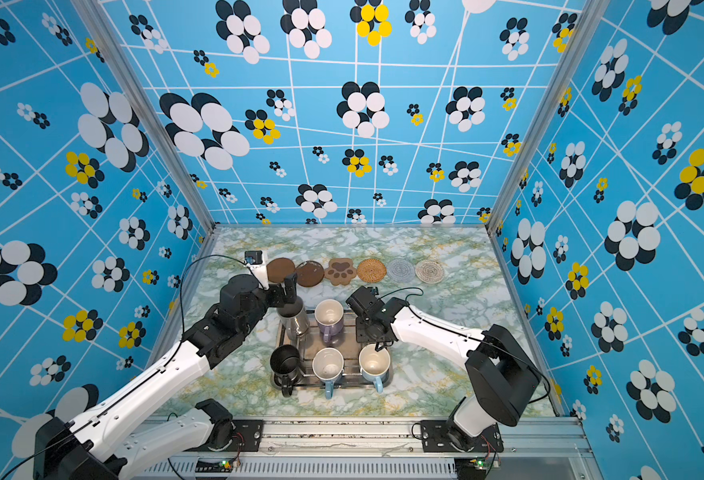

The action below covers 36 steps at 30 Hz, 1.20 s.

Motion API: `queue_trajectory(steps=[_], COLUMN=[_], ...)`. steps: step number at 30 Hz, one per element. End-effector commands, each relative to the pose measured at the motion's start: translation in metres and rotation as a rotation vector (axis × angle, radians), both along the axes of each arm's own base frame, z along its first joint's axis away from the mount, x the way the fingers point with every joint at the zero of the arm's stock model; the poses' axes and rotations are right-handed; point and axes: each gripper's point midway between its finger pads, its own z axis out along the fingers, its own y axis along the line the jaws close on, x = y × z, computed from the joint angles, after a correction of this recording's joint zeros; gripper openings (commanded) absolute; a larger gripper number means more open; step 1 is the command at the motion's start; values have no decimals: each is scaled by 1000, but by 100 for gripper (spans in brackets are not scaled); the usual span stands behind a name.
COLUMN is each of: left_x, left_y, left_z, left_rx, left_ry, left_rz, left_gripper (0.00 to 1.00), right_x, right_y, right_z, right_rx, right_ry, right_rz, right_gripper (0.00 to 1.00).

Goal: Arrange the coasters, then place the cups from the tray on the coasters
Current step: 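Grasp the white speckled mug rim with the right gripper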

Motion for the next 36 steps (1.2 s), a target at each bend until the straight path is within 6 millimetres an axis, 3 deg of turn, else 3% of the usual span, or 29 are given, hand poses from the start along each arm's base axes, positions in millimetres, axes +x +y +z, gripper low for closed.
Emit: queue_trajectory(steps=[1, 14, 23, 30, 34, 36], left_x=[0, 1, 2, 3, 4, 3], left_y=[2, 5, 7, 7, 7, 7], left_z=[0, -3, -5, -6, -7, -7], left_rx=[-23, -32, -32, -32, -32, -30], left_ry=[-7, 1, 6, 8, 12, 13], left_rz=[3, 9, 11, 12, 11, 10], left_gripper=[99, 100, 100, 100, 100, 100], right_x=[3, 10, 13, 16, 18, 19], right_y=[-4, -11, -12, -13, -13, -13], right_z=[-5, -4, -6, 0, 6, 9], right_rx=[-38, -76, -74, -76, -75, -71], right_ry=[-9, -41, -38, -51, -69, -77], right_rz=[-19, -36, -38, -37, -36, -33], right_gripper=[53, 45, 33, 16, 0, 0])
